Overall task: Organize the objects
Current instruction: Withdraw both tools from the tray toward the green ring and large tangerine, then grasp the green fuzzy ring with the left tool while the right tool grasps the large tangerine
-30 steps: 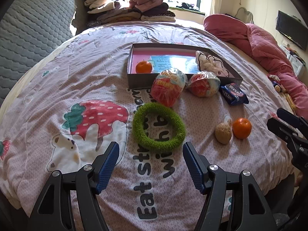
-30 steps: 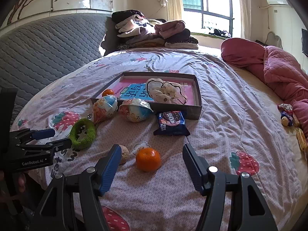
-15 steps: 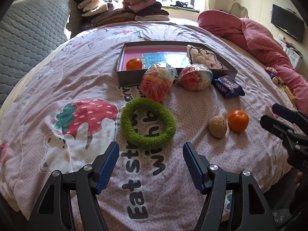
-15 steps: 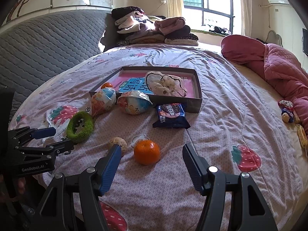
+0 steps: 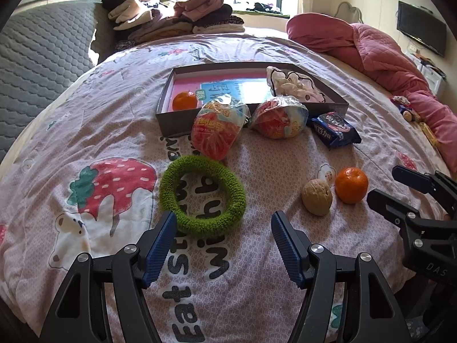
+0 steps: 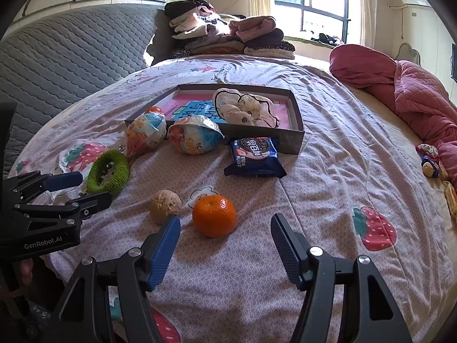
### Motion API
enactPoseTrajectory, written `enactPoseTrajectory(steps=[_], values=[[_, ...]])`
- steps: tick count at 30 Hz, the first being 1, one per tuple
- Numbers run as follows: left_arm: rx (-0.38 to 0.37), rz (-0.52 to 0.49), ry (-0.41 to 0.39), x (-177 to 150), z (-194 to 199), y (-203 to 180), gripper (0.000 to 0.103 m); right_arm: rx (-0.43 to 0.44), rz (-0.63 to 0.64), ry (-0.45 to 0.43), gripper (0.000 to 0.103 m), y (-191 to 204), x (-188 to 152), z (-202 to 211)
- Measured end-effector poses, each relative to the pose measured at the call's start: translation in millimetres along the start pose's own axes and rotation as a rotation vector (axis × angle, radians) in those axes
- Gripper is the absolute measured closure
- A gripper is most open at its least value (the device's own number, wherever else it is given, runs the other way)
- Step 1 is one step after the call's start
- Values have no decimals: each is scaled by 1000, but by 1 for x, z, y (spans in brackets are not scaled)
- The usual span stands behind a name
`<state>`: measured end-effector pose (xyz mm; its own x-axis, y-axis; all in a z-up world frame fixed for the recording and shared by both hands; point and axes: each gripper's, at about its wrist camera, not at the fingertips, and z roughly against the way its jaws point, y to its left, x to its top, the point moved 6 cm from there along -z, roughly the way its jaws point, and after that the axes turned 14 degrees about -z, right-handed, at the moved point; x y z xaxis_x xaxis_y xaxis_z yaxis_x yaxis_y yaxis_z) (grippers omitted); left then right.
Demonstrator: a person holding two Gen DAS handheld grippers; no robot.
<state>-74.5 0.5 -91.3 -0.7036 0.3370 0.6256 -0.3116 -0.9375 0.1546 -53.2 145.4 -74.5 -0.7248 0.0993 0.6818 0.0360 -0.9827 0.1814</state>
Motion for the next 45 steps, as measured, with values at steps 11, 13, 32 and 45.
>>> enactPoseTrajectory(steps=[11, 13, 32, 45], values=[[13, -9, -5, 6, -15, -2, 33, -16, 11, 21, 38, -1, -3, -20], [8, -10, -5, 6, -17, -3, 33, -18, 11, 23, 38, -2, -4, -23], [-1, 8, 15, 10, -43, -3, 47, -8, 30, 33, 42, 1, -3, -47], [4, -12, 4, 20, -53, -9, 86, 34, 42, 13, 60, 5, -3, -49]])
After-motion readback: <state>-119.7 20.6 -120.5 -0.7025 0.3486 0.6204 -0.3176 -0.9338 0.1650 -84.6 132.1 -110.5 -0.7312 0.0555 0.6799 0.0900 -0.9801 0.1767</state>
